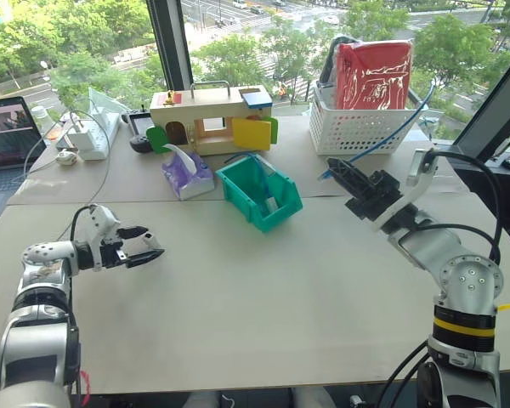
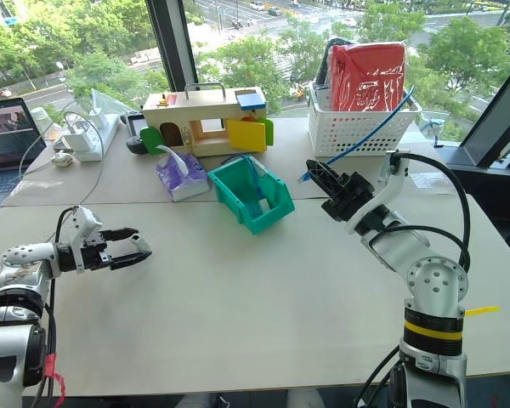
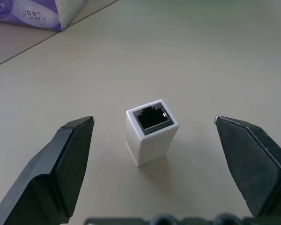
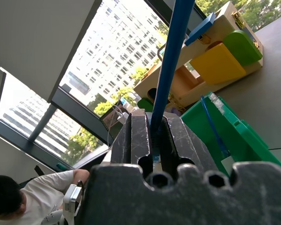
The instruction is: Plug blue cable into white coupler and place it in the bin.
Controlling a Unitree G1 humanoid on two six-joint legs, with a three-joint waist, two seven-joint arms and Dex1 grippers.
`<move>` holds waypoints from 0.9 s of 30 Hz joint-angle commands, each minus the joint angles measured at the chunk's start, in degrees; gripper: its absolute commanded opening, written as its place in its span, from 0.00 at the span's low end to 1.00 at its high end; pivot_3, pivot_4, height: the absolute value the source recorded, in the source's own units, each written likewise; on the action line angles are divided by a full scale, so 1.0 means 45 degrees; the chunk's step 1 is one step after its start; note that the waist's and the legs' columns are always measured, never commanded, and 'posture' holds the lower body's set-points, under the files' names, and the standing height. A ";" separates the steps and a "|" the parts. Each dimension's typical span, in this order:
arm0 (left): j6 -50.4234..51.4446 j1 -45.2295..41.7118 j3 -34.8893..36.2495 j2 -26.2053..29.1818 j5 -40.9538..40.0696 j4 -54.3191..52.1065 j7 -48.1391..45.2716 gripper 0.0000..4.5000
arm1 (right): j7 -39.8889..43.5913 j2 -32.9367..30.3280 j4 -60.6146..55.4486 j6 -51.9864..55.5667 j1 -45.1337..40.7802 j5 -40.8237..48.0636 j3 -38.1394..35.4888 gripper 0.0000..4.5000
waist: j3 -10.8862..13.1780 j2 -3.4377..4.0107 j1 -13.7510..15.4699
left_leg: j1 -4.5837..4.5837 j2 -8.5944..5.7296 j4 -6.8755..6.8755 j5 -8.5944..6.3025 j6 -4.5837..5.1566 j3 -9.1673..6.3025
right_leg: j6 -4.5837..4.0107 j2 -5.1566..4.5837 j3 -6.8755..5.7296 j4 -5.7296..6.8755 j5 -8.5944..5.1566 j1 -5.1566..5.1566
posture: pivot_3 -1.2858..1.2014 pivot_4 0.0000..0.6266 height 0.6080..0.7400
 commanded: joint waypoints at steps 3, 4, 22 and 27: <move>-0.0248 -0.0428 0.0149 -0.0179 0.0086 0.0337 0.0365 0.87 | 0.0039 -0.0126 -0.0602 -0.0254 -0.0305 0.0087 -0.0436 0.00 | 0.0000 0.0000 0.0018 | 0.0000 -0.0001 0.0001 0.0000 0.0000 -0.0001 | 0.0000 0.0000 0.0000 0.0001 0.0000 0.0000 | 0.52 0.24 1.00; -0.0205 -0.0457 0.0178 -0.0234 0.0067 0.0374 0.0428 0.84 | 0.0036 -0.0120 -0.0599 -0.0256 -0.0314 0.0089 -0.0439 0.00 | 0.0000 0.0000 0.0025 | 0.0000 -0.0001 0.0001 0.0000 0.0000 -0.0001 | 0.0000 0.0000 0.0000 0.0001 0.0000 0.0000 | 0.52 0.24 1.00; 0.1236 0.1009 0.0403 -0.2197 -0.1242 -0.3833 0.0400 0.16 | 0.0070 -0.0085 -0.0512 -0.0262 -0.0385 0.0062 -0.0430 0.00 | 0.0000 -0.0001 0.0037 | -0.0003 -0.0001 0.0006 0.0001 -0.0001 -0.0002 | 0.0000 -0.0001 0.0001 0.0009 0.0000 0.0001 | 0.52 0.24 1.00; 0.3074 0.2266 -0.0510 -0.3372 -0.1629 -0.8128 0.0996 0.16 | 0.0064 -0.0047 -0.0502 -0.0272 -0.0415 0.0030 -0.0411 0.00 | -0.0001 -0.0001 0.0029 | -0.0007 0.0000 0.0017 0.0001 -0.0001 -0.0007 | -0.0001 -0.0001 0.0002 0.0011 0.0000 0.0001 | 0.52 0.24 1.00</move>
